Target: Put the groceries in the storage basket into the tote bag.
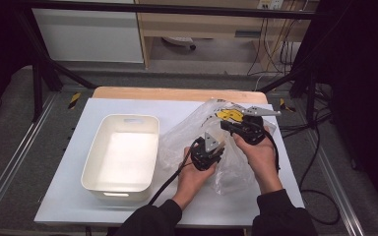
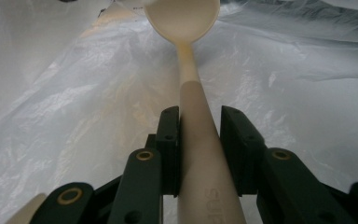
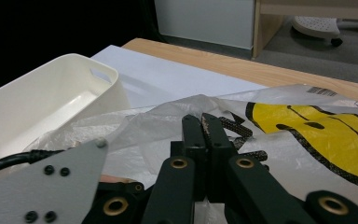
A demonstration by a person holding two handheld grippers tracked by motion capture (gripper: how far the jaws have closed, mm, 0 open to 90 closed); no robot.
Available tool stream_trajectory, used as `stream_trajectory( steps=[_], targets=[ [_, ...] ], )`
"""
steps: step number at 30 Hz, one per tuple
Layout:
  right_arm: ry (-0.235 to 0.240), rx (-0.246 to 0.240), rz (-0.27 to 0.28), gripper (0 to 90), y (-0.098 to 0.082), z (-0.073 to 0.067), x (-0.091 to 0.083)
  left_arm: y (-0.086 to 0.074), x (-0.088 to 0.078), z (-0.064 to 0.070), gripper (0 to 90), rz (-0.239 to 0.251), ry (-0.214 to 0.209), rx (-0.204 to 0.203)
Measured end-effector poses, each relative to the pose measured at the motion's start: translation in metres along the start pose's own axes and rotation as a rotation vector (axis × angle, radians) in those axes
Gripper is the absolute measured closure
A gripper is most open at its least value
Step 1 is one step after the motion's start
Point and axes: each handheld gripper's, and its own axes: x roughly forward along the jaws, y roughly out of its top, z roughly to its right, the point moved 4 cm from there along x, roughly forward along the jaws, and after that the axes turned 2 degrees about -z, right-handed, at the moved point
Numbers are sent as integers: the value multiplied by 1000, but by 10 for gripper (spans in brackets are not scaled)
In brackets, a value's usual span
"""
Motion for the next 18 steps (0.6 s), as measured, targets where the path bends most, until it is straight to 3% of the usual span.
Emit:
stream_trajectory(
  steps=[5,18],
  targets=[
    [2,-1,1,900,0,0,-1,-4,7,-1,688,-20,-2,7],
    [3,-9,-10,900,-1,-2,1,-2,18,-6,688,-13,2,17]
  ],
)
